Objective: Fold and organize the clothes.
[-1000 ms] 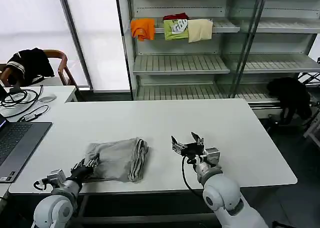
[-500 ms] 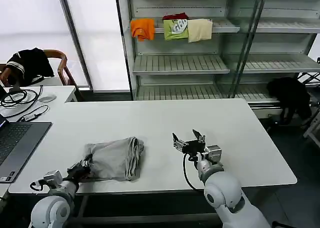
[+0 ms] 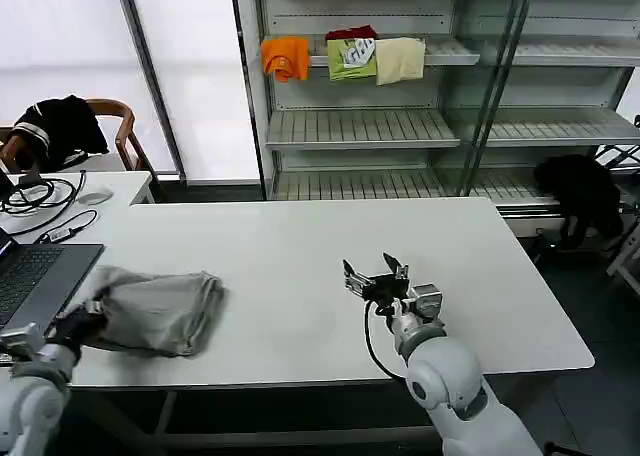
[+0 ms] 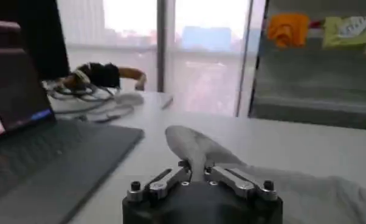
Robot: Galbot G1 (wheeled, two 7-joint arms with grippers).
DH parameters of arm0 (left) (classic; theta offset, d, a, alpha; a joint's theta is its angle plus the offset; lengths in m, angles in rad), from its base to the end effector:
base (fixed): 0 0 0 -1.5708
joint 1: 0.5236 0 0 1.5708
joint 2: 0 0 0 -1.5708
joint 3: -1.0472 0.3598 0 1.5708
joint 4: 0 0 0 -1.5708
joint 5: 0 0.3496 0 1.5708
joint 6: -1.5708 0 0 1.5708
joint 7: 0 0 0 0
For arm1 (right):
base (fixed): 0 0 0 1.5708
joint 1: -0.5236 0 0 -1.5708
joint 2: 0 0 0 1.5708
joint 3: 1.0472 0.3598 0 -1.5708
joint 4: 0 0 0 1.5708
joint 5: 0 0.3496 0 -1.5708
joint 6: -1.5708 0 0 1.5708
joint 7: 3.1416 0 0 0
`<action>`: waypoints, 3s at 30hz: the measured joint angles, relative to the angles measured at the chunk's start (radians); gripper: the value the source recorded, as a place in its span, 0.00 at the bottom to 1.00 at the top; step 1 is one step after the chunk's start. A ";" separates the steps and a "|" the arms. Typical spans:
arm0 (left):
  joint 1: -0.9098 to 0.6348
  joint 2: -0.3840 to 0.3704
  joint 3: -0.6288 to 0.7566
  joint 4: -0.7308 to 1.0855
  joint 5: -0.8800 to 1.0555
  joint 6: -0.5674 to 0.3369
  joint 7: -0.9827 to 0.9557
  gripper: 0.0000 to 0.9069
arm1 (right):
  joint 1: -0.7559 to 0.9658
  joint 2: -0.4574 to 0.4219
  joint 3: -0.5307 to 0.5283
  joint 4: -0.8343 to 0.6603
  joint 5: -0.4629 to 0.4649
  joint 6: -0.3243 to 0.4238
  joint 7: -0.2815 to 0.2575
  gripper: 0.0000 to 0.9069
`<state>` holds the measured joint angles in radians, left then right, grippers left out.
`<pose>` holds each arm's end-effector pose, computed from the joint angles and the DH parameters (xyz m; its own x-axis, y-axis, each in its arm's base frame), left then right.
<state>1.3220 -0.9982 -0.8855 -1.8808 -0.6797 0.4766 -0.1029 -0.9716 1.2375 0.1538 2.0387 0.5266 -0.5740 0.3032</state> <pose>0.2593 0.2362 -0.2278 -0.9358 -0.1963 0.2929 -0.2093 0.9778 -0.0134 0.3073 0.0404 -0.2053 -0.9361 -0.2821 0.2099 -0.2692 0.9590 0.0882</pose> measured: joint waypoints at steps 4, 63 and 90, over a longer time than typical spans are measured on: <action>-0.016 0.059 -0.060 0.007 0.006 0.002 0.005 0.01 | -0.009 0.000 0.006 0.001 0.000 0.005 0.000 1.00; -0.355 -0.283 0.793 -0.080 0.090 -0.019 -0.232 1.00 | -0.101 0.162 0.043 -0.042 -0.020 -0.004 0.100 1.00; -0.283 -0.159 0.535 -0.089 0.138 -0.021 -0.272 1.00 | 0.000 0.247 -0.055 -0.178 0.222 -0.004 0.258 0.36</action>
<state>1.0391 -1.1575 -0.3509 -1.9694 -0.5414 0.4558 -0.3752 -0.9715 1.4841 0.0993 1.8605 0.7485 -0.5783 0.5615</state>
